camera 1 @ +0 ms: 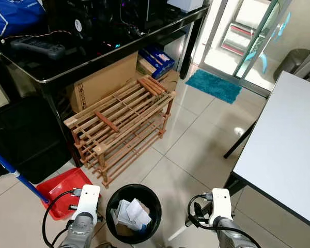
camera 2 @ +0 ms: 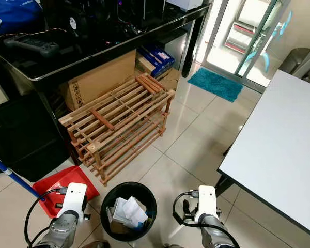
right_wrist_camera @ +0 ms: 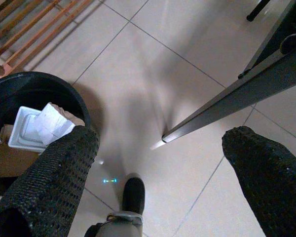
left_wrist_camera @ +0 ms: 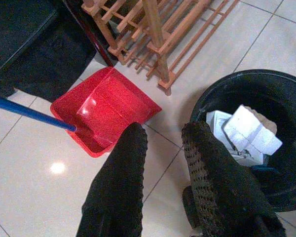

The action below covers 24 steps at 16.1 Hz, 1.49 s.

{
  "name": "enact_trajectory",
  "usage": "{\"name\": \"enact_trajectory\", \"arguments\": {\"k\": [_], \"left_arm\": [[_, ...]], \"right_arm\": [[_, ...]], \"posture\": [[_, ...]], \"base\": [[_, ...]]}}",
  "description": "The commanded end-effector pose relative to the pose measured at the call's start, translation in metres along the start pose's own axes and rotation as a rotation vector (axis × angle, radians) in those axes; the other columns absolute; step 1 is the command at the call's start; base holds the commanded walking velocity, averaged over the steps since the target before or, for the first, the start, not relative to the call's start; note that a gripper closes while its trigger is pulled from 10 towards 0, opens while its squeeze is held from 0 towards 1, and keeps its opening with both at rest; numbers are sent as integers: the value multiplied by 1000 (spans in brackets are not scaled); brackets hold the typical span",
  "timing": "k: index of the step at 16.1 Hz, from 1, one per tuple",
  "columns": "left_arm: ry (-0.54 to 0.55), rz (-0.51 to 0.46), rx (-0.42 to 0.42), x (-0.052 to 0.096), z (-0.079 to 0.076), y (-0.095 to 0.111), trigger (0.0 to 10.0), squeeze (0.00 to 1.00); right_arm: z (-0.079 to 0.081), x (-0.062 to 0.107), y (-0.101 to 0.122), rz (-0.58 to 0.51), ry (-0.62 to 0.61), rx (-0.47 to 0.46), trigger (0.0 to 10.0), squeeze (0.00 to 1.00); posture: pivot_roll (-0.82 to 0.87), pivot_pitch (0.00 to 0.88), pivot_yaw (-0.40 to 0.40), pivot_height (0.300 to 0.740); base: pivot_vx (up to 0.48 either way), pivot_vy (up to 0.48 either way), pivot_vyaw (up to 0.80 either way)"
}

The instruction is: Picking trash to rubbish bin

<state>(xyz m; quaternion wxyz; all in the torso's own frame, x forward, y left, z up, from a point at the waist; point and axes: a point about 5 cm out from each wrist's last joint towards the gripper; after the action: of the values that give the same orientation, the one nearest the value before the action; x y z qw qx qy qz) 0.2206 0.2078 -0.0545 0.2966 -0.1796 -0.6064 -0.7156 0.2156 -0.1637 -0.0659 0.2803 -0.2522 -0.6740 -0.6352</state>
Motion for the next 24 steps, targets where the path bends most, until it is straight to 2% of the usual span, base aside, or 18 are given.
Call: {"name": "enact_trajectory", "arguments": {"k": [1,11,15,24], "left_arm": [[3,16,-6,2,-3,-7,10000,0],[3,17,3,3,-2,-8,10000,0],[-1,18,36,2,-3,-6,10000,0],[20,27,8,1,1,-6,10000,0]], "right_arm": [[-7,2,-6,26,-16,-9,10000,0],[-8,3,-10,35,-2,-11,10000,0],[-8,3,-10,39,1,-18,10000,0],[-3,2,-10,50,19,-20,10000,0]], "posture": [[-55,38,-106,740],[-62,47,-107,740],[-66,59,-108,740],[-59,70,-113,740]], "base": [[-259,0,0],[-254,0,0],[0,0,0],[0,-27,-684]]}}
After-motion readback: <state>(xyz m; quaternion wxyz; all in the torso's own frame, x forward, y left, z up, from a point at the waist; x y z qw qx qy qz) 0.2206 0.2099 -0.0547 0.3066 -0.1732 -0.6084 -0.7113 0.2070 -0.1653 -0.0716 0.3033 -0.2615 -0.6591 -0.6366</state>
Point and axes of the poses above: a point about 5 cm out from each wrist's last joint towards the gripper, its own x axis pointing back from the gripper into the wrist, its own y axis along the axis of the wrist's last joint, z = x × y, and after that the axes turned 7 degrees about x, right-handed
